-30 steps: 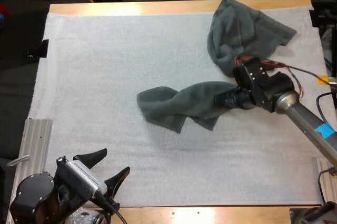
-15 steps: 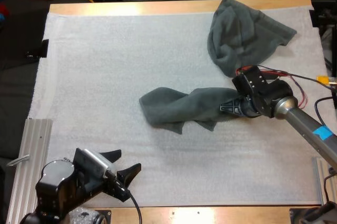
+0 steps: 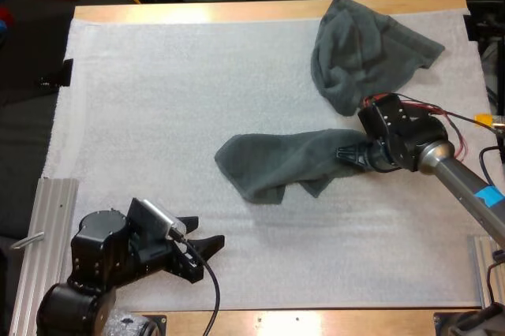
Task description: Pick towel from pile, fold and stack
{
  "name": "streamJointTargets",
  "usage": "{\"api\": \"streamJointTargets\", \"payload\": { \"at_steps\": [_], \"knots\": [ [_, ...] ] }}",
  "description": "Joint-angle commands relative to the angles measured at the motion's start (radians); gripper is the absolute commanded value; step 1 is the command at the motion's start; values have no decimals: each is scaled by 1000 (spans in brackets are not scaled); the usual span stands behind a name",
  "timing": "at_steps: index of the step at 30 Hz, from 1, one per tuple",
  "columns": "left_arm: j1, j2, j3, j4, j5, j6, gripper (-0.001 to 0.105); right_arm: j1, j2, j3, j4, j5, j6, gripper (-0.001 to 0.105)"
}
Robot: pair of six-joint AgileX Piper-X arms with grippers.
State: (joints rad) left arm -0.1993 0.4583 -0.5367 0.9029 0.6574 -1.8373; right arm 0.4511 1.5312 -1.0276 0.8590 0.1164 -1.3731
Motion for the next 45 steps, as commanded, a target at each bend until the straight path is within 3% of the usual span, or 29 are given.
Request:
{"api": "streamJointTargets", "payload": {
  "at_steps": [1,5,11,20,23,25,31,36,42,45],
  "knots": [
    [-11,9,-1,-23,9,-6,63,-6,-1,-4,-9,-11,3,0],
    [-33,31,-1,-30,9,-6,63,-6,-1,-4,-6,-20,0,0],
    [-38,41,-1,-34,9,-6,63,-6,-5,-4,64,-143,-44,0],
    [-38,41,-1,-34,9,-6,63,29,-100,-5,329,-414,-248,0],
    [-38,41,-1,-34,9,-6,63,50,-158,-5,349,-581,-282,0],
    [-38,41,-1,-34,9,-6,63,65,-200,-5,313,-681,-251,0],
    [-38,41,-1,-34,9,-6,63,104,-288,-5,135,-853,-55,0],
    [-38,41,-1,-34,9,-6,63,156,-326,-5,2,-916,76,0],
    [-38,41,-1,-34,9,-6,63,209,-330,-5,-78,-1016,122,0],
    [-38,41,-1,-34,9,-6,63,227,-330,-5,-93,-998,120,0]
  ]
}}
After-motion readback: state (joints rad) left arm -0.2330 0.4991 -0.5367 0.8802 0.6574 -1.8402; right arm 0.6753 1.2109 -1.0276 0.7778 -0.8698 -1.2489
